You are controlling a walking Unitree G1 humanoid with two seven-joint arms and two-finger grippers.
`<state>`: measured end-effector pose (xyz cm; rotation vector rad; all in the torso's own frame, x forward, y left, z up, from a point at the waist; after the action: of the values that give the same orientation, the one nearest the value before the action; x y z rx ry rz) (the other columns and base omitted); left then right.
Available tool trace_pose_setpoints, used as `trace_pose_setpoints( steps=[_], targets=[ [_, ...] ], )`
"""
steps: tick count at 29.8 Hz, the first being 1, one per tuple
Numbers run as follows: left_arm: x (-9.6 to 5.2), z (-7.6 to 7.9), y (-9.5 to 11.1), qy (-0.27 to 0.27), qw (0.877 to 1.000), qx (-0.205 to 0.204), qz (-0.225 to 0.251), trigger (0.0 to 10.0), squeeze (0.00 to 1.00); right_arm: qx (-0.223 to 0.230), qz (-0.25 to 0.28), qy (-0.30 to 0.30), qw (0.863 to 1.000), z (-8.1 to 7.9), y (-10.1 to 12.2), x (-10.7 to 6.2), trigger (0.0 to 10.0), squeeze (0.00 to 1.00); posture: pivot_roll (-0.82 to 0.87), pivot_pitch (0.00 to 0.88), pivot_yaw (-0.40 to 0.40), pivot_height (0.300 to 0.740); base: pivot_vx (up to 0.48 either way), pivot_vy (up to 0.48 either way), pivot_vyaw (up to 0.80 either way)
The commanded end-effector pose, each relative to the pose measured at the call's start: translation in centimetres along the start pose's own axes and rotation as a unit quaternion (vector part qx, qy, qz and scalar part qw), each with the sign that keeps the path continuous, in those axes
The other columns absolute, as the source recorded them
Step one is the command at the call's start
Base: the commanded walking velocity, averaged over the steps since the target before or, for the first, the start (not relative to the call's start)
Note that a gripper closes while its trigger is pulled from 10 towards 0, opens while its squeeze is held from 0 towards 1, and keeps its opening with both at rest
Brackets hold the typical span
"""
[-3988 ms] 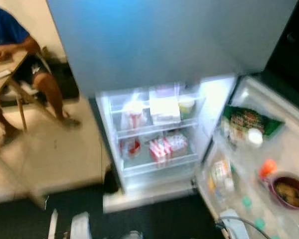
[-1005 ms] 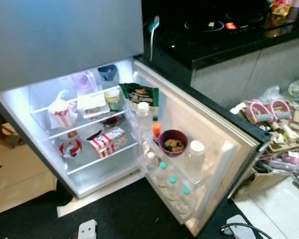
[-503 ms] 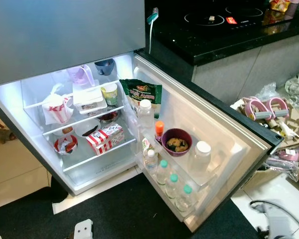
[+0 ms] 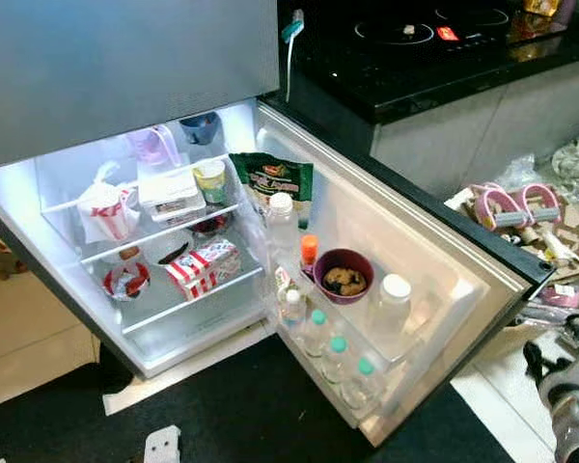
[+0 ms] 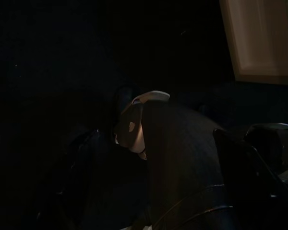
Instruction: Restocking fridge
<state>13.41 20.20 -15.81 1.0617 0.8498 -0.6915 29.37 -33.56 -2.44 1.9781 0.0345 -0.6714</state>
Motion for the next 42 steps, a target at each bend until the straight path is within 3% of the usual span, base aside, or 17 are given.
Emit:
trace_pose_setpoints(
  steps=[1,8,15,16,18,20,21,22,23,25,27,28,29,31,34,37,42],
  targets=[
    [-0.2,-0.5,-0.4,0.005,1.0,0.004,-0.008,10.0,0.0,0.016,0.019,0.095,0.995,-3.3,1.1,0.4,10.0,0.0,-0.05,0.0,-0.007,0.74,0.0,0.0,0.0],
    [-0.2,-0.5,-0.5,0.005,1.0,0.005,-0.01,10.0,0.0,-0.029,-0.024,0.261,0.965,-8.7,-0.6,-0.3,10.0,0.0,-0.05,0.0,-0.012,0.74,0.0,0.0,0.0],
    [-0.2,-0.5,-0.5,0.004,1.0,0.008,-0.012,10.0,0.0,-0.069,-0.073,0.37,0.923,-12.3,-2.9,-1.7,10.0,0.0,-0.05,0.0,-0.011,0.74,0.0,0.0,0.0],
    [-0.2,-0.5,-0.5,0.004,1.0,0.008,-0.012,10.0,0.0,-0.069,-0.073,0.37,0.923,-12.3,-2.9,-1.7,10.0,0.0,-0.05,0.0,-0.011,0.74,0.0,0.0,0.0],
    [-0.2,-0.5,-0.5,0.003,1.0,0.008,-0.012,10.0,0.0,-0.078,-0.089,0.436,0.892,-14.6,-3.7,-2.7,10.0,0.0,-0.05,0.0,-0.011,0.74,0.0,0.0,0.0],
    [-0.2,-0.6,-0.5,0.004,1.0,0.009,-0.012,10.0,0.0,-0.077,-0.107,0.524,0.842,-17.4,-4.7,-4.6,10.0,0.0,-0.05,0.0,-0.008,0.74,0.0,0.0,0.0],
    [-0.2,-0.6,-0.5,0.004,1.0,0.009,-0.012,10.0,0.0,-0.077,-0.107,0.524,0.842,-17.4,-4.7,-4.6,10.0,0.0,-0.05,0.0,-0.008,0.74,0.0,0.0,0.0],
    [-0.2,-0.6,-0.4,0.004,1.0,0.009,-0.012,10.0,0.0,-0.076,-0.111,0.551,0.823,-18.2,-5.0,-5.2,10.0,0.0,-0.05,0.0,-0.008,0.74,0.0,0.0,0.0],
    [-0.2,-0.6,-0.4,0.004,1.0,0.009,-0.011,10.0,0.0,-0.076,-0.112,0.56,0.817,-18.6,-5.1,-5.5,10.0,0.0,-0.05,0.0,-0.008,0.74,0.0,0.0,0.0],
    [-0.2,-0.6,-0.4,0.005,1.0,0.009,-0.011,10.0,0.0,-0.077,-0.113,0.562,0.816,-18.7,-5.2,-5.5,10.0,0.0,-0.05,0.0,-0.008,0.74,0.0,0.0,0.0],
    [-0.2,-0.5,-0.5,0.004,1.0,0.007,-0.012,10.0,0.0,-0.088,-0.117,0.452,0.88,-16.5,-5.5,-3.1,10.0,0.0,-0.05,0.0,-0.007,0.74,0.0,0.0,0.0],
    [-0.2,-0.5,-0.5,0.004,1.0,0.007,-0.012,10.0,0.0,-0.088,-0.117,0.452,0.88,-16.5,-5.5,-3.1,10.0,0.0,-0.05,0.0,-0.007,0.74,0.0,0.0,0.0],
    [-0.2,-0.5,-0.6,0.004,1.0,0.007,-0.012,10.0,0.0,-0.098,-0.119,0.411,0.898,-15.4,-5.8,-2.4,10.0,0.0,-0.05,0.0,-0.007,0.74,0.0,0.0,0.0],
    [-0.2,-0.5,-0.7,0.005,1.0,0.005,-0.013,10.0,0.0,-0.109,-0.127,0.36,0.918,-13.3,-6.4,-1.9,10.0,0.0,-0.05,0.0,-0.009,0.74,0.0,0.0,0.0],
    [-0.2,-0.5,-0.7,0.005,1.0,0.005,-0.014,10.0,0.0,-0.109,-0.134,0.336,0.926,-12.0,-6.8,-1.9,10.0,0.0,-0.05,0.0,-0.011,0.74,0.0,0.0,0.0],
    [-0.2,-0.3,-0.8,0.004,1.0,0.003,-0.015,10.0,0.0,-0.125,-0.162,0.273,0.94,-8.8,-8.6,-2.2,10.0,0.0,-0.05,0.0,-0.012,0.74,0.0,0.0,0.26],
    [-0.1,-0.1,-0.9,0.002,1.0,0.003,-0.015,10.0,0.0,-0.137,-0.189,0.233,0.944,-6.5,-10.3,-2.8,10.0,0.0,-0.06,0.0,-0.009,0.74,0.0,0.0,0.78]
  ],
)
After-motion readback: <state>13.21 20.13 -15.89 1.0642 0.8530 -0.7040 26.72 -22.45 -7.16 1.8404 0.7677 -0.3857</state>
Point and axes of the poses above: a point about 5 cm out from each wrist's last joint towards the gripper, its own x axis pointing out of the wrist towards the gripper, its own y axis along the axis of the wrist's last joint, z = x × y, the point moved 6 cm from there along x, pointing out of the wrist towards the gripper, and after that the axes turned 2 degrees about x, right-handed, at the moved point
